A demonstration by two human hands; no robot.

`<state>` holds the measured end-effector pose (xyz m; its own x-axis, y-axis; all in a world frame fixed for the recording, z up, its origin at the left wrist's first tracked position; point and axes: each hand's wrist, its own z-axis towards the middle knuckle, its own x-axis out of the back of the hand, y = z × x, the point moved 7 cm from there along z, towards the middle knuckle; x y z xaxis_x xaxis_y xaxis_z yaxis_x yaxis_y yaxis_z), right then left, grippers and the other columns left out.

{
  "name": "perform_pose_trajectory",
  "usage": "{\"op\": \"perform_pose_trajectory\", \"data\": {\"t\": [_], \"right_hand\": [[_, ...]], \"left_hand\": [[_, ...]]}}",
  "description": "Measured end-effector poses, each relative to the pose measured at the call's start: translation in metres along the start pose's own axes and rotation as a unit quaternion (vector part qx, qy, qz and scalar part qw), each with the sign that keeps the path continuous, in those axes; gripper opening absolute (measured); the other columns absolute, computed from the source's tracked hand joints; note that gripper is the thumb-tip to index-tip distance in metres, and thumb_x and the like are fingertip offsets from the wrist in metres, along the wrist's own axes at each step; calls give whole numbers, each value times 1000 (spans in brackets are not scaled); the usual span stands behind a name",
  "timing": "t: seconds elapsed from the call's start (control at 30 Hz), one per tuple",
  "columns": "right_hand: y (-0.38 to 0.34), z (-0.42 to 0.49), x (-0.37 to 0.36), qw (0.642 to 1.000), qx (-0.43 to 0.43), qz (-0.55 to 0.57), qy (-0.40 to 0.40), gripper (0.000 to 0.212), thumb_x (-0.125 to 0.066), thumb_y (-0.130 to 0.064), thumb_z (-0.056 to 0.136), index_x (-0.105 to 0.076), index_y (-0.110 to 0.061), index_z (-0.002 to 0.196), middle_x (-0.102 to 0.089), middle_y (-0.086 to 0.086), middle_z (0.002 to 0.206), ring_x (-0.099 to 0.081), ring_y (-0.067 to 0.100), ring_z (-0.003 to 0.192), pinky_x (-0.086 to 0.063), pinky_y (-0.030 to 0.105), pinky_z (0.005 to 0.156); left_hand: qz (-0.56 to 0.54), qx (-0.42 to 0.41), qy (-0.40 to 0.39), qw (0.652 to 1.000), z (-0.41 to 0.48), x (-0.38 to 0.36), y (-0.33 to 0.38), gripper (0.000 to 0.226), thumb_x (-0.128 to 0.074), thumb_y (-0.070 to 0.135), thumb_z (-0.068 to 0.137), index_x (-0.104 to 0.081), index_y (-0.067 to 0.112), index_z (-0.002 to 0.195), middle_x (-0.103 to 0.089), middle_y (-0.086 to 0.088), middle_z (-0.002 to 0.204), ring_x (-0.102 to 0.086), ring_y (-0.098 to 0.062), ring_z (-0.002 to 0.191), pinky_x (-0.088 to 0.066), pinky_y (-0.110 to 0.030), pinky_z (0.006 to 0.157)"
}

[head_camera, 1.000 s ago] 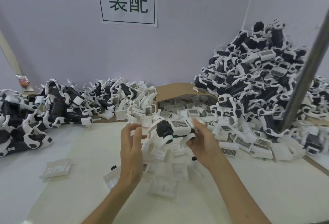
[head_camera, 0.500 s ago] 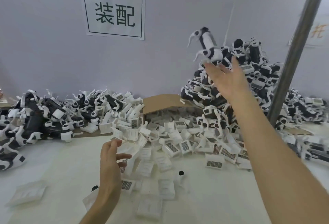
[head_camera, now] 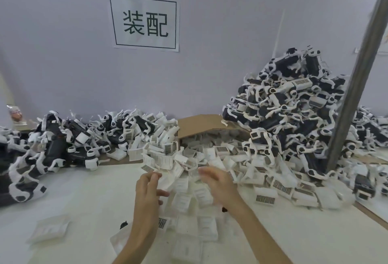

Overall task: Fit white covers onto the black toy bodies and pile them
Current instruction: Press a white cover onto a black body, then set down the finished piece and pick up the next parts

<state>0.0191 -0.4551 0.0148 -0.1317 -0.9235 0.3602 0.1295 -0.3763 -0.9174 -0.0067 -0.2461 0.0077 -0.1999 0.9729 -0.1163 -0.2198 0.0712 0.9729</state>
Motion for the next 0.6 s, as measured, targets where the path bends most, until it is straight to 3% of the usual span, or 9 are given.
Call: {"op": "perform_pose_trajectory", "data": {"t": [0.07, 0.17, 0.43, 0.53, 0.6], "right_hand": [[13, -8, -24, 991, 30, -121, -47, 25, -62, -20, 94, -70, -28, 116, -65, -17, 116, -60, 1, 105, -44, 14, 90], [16, -14, -39, 966, 80, -234, -78, 21, -61, -26, 94, -72, -28, 111, -67, -13, 120, -56, 7, 116, -40, 37, 107], [9, -16, -34, 963, 108, -235, -69, 7, -65, -28, 92, -70, -25, 95, -67, -14, 103, -59, 10, 102, -45, 41, 97], [8, -16, -31, 965, 113, -229, -59, 5, -67, -25, 93, -66, -22, 89, -64, -14, 96, -58, 10, 99, -47, 38, 94], [8, -17, -31, 966, 112, -227, -58, 7, -68, -24, 93, -66, -20, 88, -65, -13, 94, -60, 11, 99, -47, 37, 93]], "left_hand": [[11, 6, -3, 1000, -1, 0, 0, 24, -36, 30, 108, -58, 20, 105, -55, 1, 121, -65, -7, 72, -42, -29, 68], [20, 10, -3, 1000, -2, 0, -1, 22, -37, 28, 108, -57, 19, 104, -55, 1, 121, -64, -7, 71, -43, -28, 69], [44, 21, -19, 999, -4, -1, -2, 22, -39, 27, 107, -59, 20, 100, -58, 2, 117, -63, -1, 64, -42, -26, 68], [70, 30, -66, 995, -6, -6, 2, 22, -44, 23, 105, -60, 17, 92, -62, -1, 108, -62, -2, 62, -42, -15, 61], [72, 57, -118, 989, -6, -7, 3, 18, -50, 18, 102, -61, 15, 89, -63, -2, 101, -64, -5, 63, -42, -15, 59]]}}
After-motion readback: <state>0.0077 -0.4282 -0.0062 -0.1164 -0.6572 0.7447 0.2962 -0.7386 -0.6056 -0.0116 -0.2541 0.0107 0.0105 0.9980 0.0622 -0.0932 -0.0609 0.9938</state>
